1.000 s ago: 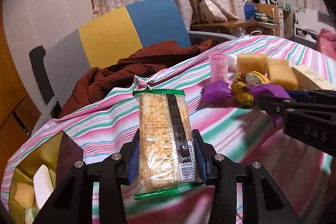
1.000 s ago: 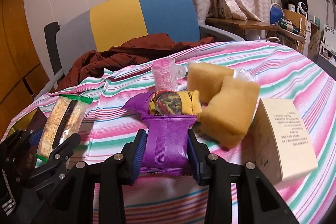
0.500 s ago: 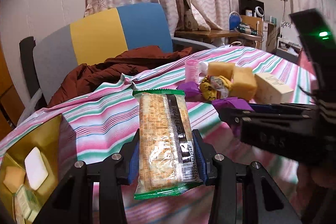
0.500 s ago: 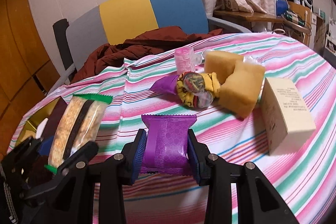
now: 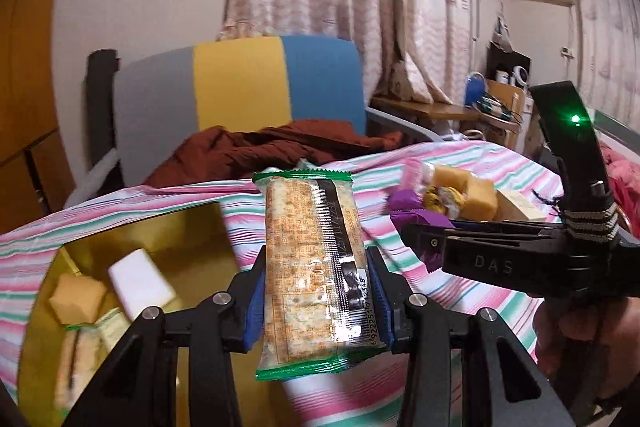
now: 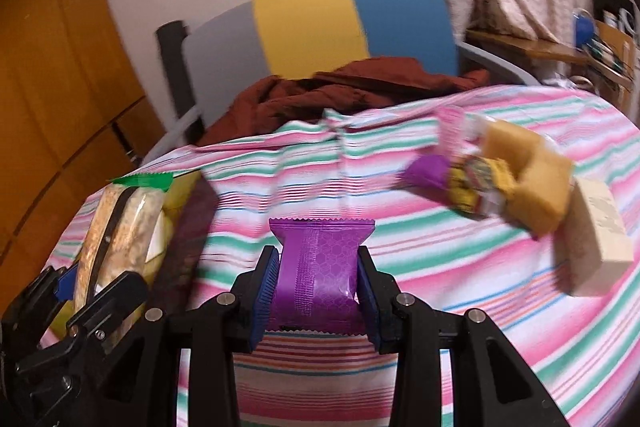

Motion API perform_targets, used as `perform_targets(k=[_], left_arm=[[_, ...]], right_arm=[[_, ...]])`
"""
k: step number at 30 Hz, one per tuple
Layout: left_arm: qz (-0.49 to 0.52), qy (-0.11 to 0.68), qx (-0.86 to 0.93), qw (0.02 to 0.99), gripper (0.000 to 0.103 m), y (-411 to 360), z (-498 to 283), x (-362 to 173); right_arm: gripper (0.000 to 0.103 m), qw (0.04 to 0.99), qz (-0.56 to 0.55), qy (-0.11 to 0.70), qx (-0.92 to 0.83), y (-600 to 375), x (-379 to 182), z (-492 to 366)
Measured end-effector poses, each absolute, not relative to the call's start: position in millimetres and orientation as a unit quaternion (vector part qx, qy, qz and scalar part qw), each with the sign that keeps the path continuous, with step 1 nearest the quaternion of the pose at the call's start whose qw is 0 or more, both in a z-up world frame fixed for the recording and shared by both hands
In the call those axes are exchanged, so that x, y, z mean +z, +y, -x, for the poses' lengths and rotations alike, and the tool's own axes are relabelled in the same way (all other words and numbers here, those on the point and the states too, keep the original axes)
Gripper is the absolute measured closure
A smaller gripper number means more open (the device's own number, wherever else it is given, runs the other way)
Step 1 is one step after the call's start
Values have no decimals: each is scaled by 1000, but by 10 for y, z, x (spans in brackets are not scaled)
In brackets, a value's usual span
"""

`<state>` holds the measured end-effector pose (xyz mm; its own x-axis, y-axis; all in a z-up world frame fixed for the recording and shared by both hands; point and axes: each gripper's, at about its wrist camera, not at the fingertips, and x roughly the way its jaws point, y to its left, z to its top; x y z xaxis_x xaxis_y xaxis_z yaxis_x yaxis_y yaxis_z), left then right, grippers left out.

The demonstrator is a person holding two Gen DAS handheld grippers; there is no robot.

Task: Organize objects
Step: 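Carry the cracker packet and purple packet into the gold tray and release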

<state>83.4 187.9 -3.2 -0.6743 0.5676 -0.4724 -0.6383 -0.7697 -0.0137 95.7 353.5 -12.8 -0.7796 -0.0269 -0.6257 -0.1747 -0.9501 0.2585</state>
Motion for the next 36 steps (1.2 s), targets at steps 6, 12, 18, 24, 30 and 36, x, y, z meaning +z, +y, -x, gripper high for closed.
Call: perform_targets(k=[6,12,18,24,30,36], left_arm=[[248,30,925,288,58,1357,-710,-5],[303,-82,914,258,58,685,-454,-134],[367,-160,879,258,58,232,-253,-372],[411,-186,854,259,60,80,-159,-531],[443,-158,853,226,60,12,-78,-630],[440,-183,857,197,30,-88,-107,-634]], right_arm=[[65,-15,324,132,937,3114,40,-870],[65,-74,323,103,938,2673,182,-785],[65,-130,347,82,925,2232,158,-611],[65,-147,383,56,910,1897,20,-433],[64,-141,418,63,895,1823,-158,-266],[61,-161,429,85,885,1775,-255,-179]])
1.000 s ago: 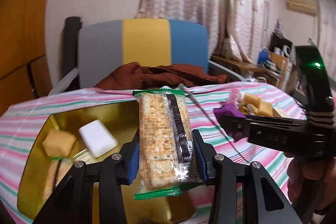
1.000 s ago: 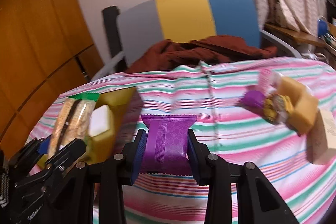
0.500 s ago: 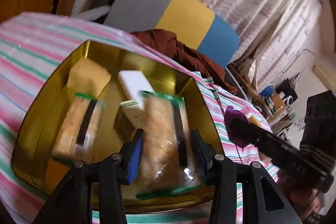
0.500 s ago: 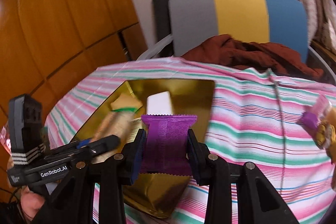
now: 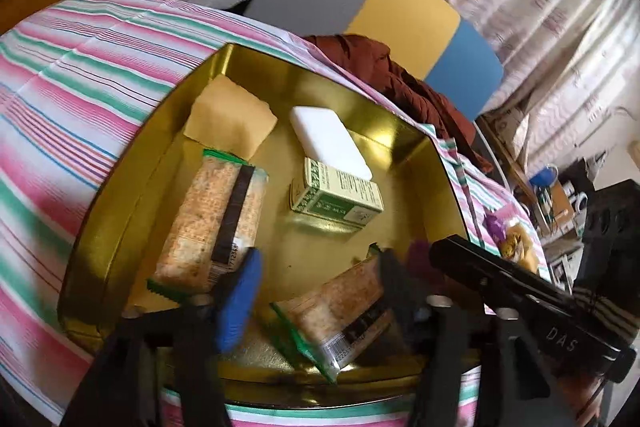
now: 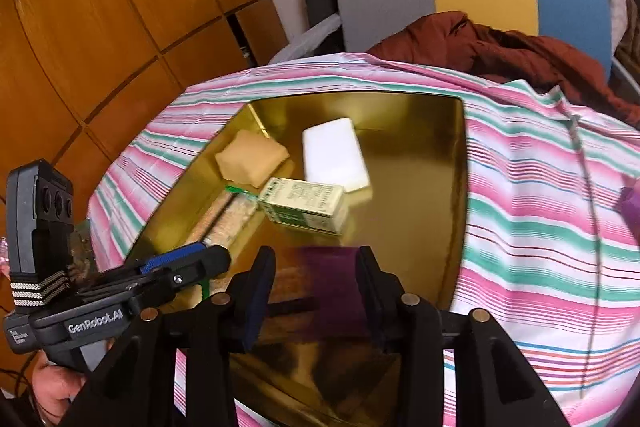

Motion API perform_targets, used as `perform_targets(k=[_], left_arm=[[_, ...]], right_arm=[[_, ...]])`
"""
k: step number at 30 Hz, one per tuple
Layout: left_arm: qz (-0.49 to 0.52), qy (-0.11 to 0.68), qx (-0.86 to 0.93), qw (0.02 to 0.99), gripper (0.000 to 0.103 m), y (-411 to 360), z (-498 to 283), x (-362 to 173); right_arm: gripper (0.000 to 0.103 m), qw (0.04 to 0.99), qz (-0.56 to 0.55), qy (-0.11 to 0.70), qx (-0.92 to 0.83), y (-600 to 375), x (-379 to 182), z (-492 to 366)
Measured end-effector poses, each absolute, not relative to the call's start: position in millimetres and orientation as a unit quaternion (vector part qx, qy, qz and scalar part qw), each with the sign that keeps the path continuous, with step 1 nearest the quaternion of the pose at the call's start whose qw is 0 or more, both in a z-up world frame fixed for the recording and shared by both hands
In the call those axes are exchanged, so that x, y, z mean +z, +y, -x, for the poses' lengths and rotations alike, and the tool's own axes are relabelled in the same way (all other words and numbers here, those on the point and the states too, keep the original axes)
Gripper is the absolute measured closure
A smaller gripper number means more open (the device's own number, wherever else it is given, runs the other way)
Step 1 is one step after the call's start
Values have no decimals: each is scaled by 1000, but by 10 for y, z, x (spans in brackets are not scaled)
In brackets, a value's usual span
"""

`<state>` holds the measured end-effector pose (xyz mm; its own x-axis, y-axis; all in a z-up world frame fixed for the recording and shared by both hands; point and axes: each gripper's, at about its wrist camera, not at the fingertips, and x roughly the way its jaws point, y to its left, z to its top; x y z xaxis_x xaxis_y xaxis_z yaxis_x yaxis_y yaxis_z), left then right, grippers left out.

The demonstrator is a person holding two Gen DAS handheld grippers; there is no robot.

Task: Organize objects
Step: 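Carry the cracker packet and purple packet into the gold tray and release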

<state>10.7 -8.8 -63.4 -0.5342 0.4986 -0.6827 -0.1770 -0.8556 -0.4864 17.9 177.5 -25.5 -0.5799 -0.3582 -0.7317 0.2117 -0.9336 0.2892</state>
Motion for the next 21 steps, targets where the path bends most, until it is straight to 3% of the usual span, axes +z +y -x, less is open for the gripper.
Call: perform_targets(k=[4,6,21], left_arm=[[415,-176,876,171,8,-84,-207,-494],[404,-164,887,153,3,-79,-228,-437],[391,-90,902,158,0,326,-246,-262]], right_arm=[[60,139,-430,-90,-888,1835,-231,-162],[60,129,-425,-97,-891,1899,-202,-190],[59,87,-399,-142,-902,2351,-66,-378]])
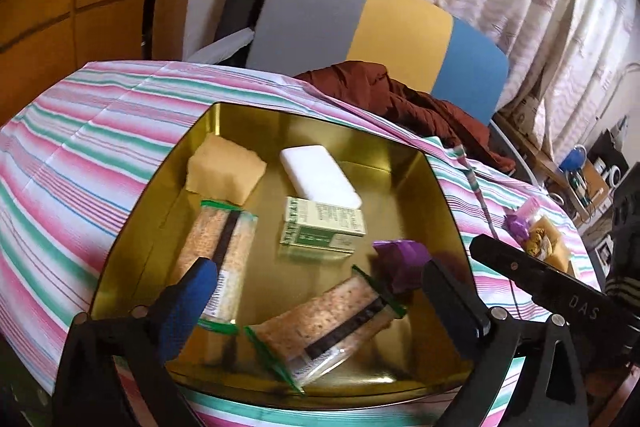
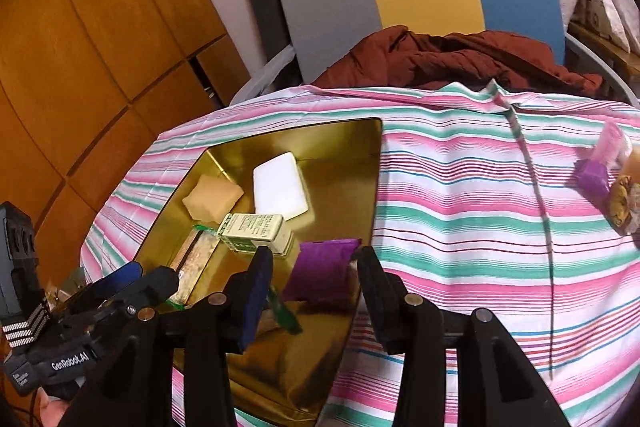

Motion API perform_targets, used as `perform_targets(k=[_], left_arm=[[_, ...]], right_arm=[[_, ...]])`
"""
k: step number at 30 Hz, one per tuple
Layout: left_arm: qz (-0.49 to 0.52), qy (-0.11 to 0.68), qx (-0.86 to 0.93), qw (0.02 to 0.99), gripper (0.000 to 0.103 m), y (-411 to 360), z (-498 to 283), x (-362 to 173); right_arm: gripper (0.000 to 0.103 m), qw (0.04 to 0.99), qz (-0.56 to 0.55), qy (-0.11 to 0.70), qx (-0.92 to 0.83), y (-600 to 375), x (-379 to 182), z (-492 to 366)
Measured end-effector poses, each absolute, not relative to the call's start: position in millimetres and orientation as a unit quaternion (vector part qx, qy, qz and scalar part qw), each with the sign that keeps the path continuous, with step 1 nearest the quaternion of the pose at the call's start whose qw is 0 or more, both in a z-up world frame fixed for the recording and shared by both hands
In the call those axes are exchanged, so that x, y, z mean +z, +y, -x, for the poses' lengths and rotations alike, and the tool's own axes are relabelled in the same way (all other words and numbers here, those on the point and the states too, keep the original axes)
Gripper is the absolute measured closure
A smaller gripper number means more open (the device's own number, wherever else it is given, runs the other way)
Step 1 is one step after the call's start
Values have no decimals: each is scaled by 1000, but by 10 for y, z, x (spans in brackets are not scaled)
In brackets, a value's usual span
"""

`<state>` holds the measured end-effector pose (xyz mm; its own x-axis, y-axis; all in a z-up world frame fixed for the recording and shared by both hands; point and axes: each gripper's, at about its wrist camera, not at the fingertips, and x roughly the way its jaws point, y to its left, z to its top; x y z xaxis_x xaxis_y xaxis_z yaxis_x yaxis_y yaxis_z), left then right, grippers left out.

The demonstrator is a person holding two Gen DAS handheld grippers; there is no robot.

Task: Organize objects
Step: 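Carry the cracker packet and purple packet into the gold tray and release, then move both tools from the gold tray to the remaining items on the cloth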

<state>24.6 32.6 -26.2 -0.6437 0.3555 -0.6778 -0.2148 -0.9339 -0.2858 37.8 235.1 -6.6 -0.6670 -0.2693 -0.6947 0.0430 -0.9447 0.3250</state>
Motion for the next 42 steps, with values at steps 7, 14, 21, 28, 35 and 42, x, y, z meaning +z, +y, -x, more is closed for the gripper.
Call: perform_targets(k=[7,14,21,28,35,42], left_arm=[[386,-64,902,182,0,532,-303,-191],[379,-32,901,211,0,800,-361,-115],[382,-10,889,252,0,1119,-420,-62],[385,14,876,289,0,1445,-503,-45],[389,39,865,315,0,1740,-573,-46],[397,60,855,329,0,1987,-606,-66]], right_arm=[[59,69,-396,-155,-903,2536,-74,-463],[59,43,-393,-171,-902,2822,-97,-571],[59,-5,-392,-182,-902,3230,-193,-742],[59,-77,-397,-214,-889,3841,-384,-961],[59,-147,-384,-257,-875,4460,-544,-1112],[51,-200,-365,-283,-864,4911,-621,-1150]])
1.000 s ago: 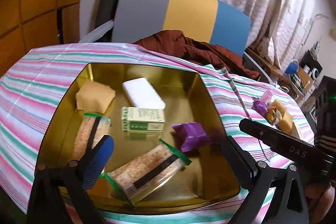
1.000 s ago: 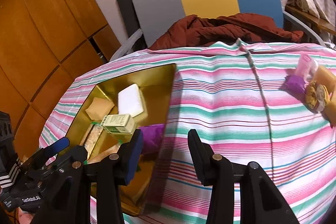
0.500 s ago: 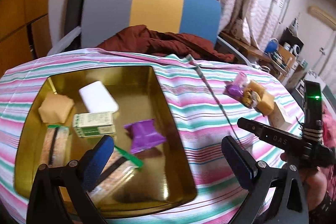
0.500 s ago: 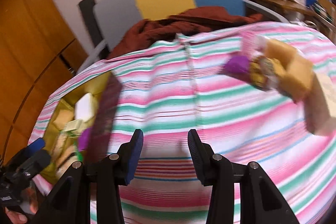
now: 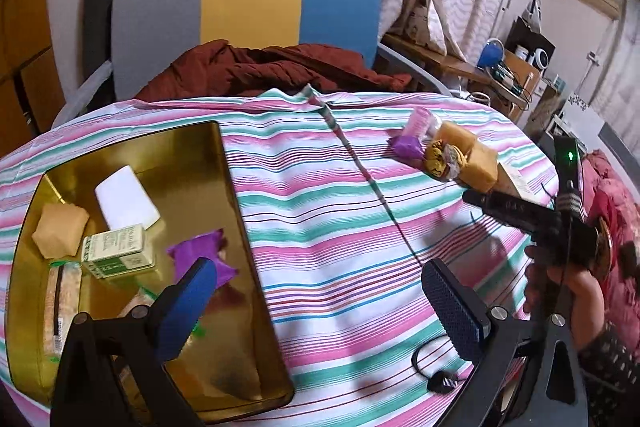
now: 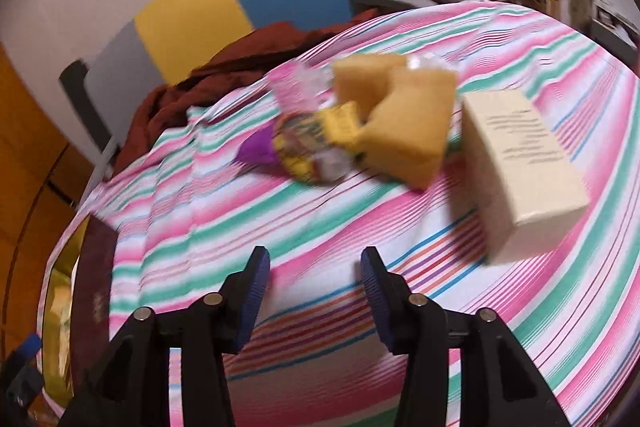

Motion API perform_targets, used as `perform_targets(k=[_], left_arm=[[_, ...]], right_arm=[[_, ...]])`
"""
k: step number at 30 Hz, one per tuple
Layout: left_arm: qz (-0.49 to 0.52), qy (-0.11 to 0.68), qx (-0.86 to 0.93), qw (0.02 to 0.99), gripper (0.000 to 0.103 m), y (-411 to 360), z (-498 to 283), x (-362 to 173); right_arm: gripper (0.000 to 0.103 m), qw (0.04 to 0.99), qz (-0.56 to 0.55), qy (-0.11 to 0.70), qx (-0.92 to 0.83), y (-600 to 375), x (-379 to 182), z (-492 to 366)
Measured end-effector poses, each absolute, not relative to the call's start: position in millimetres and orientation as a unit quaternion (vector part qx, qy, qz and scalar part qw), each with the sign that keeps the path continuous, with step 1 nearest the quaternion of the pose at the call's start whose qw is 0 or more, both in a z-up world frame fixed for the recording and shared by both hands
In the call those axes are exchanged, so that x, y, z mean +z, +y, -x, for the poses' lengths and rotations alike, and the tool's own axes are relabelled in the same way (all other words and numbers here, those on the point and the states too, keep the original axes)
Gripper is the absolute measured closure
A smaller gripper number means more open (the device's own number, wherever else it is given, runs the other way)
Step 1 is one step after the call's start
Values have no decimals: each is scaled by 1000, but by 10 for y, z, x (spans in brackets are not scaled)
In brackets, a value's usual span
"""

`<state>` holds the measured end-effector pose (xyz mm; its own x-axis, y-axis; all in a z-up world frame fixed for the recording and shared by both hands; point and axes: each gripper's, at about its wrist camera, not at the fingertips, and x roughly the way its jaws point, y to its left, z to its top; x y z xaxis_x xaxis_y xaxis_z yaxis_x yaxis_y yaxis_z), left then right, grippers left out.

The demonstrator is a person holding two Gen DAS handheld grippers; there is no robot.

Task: Organize objects
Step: 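Move both tools from the gold tray to the remaining items on the cloth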

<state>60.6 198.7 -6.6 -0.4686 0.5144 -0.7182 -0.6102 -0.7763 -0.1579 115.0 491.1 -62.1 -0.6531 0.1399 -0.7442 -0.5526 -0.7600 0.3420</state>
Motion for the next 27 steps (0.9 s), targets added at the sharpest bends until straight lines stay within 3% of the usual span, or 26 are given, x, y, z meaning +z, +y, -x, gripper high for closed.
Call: perform_targets(k=[14,21,27], left_arm=[[403,82,845,343,0,2326,-585,-61],[392,100,843,353,0,2532,-572,2],[379,115,841,368,0,2797,-473,106]], right_arm=[[46,270,324,352,836,5608,-701,-878],[46,273,332,326,842,5727,-782,-711],[54,249,323,289,866,5673,-795,-831]])
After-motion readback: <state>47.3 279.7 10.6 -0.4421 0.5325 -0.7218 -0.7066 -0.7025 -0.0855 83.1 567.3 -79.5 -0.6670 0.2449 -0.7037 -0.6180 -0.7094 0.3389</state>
